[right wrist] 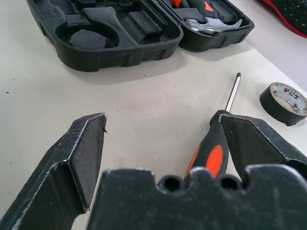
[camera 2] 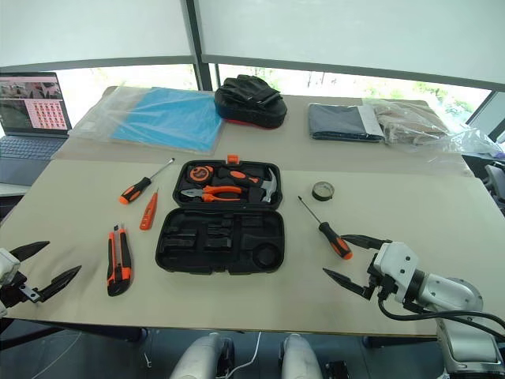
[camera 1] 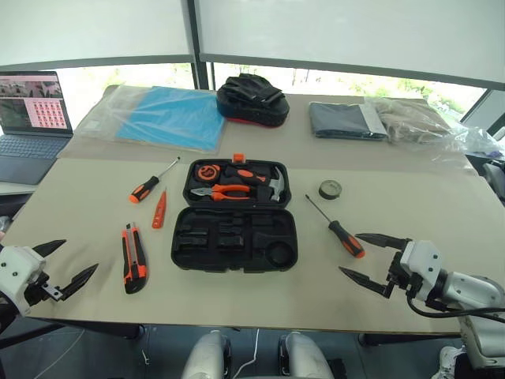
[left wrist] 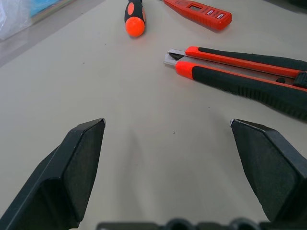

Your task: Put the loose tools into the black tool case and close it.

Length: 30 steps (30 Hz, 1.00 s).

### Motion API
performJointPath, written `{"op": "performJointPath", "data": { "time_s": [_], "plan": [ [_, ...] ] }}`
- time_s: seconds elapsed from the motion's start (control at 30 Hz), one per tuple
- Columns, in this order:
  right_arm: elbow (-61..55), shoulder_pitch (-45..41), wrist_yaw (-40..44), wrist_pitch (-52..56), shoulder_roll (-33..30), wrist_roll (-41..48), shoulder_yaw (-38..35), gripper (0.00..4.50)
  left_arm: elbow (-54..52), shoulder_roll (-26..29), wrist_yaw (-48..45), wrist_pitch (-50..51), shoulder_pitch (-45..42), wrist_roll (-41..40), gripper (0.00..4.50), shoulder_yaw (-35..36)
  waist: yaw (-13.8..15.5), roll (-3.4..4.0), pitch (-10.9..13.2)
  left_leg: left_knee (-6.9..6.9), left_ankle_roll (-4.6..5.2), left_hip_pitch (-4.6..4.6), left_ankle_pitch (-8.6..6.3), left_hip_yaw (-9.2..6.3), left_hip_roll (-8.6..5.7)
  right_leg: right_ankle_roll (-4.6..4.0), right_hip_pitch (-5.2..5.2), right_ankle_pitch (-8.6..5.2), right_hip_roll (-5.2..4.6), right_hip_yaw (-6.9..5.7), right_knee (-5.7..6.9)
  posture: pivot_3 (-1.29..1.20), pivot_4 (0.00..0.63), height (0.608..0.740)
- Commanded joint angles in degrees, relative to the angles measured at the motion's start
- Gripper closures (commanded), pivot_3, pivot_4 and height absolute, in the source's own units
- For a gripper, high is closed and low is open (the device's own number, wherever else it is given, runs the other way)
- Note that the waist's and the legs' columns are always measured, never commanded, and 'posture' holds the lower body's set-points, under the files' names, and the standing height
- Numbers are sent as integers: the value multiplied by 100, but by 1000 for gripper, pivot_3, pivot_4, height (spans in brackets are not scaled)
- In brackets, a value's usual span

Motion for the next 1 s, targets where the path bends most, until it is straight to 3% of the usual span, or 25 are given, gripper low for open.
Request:
{"op": "performJointPath", "data": {
  "time_s": [0.03,0.13,0.3,0.53,0.6,0.7,0.87,1.0],
  "plan": [
    [-321,-117,-5,-79,220,396,40,109,-281,-111,249,443,182,-290,0,371,-1,0,0,0,0,0,0,0,0,0,0,0,0,0,0,0,150,740],
    [-1083,-418,-85,176,911,1423,312,109,-614,-449,704,1799,762,-916,0,926,-132,-12,1,-1,0,3,0,1,8,-1,-1,0,7,5,2,0,150,740],
    [-1343,-787,-622,196,1509,1427,405,109,-1053,-703,1495,3495,832,-1768,0,1426,-97,-24,1,8,-15,7,-8,-1,37,-9,-4,2,27,4,13,0,150,740],
    [-1244,-1008,-780,152,1769,1352,474,109,-1464,-181,2091,5269,-112,-2666,0,1307,57,-35,-3,42,-16,7,-10,-7,33,-12,-10,6,22,-6,14,0,150,740],
    [-1240,-1051,-778,161,1787,1362,518,109,-1206,332,2306,5869,-1096,-2615,0,671,79,-40,-5,46,-16,8,-9,-7,35,-19,-9,11,27,-7,17,0,150,740],
    [-1206,-1082,-765,152,1795,1350,563,109,-416,805,2475,5992,-2734,-1895,0,-594,123,-41,-5,54,-28,7,1,-14,28,-21,-10,20,43,-11,27,0,150,740],
    [-1097,-1173,-754,92,1794,1293,590,109,1379,628,2226,5697,-5120,-853,0,-2236,-1,-41,-5,54,-25,13,2,-5,10,-17,21,34,63,13,23,0,150,740],
    [-1110,-1152,-772,38,1802,1219,585,109,2594,343,1844,5268,-6355,-8,0,-3263,-78,-43,-4,51,-31,-8,-3,-1,14,-21,-8,35,81,23,29,0,150,740]
  ]
}}
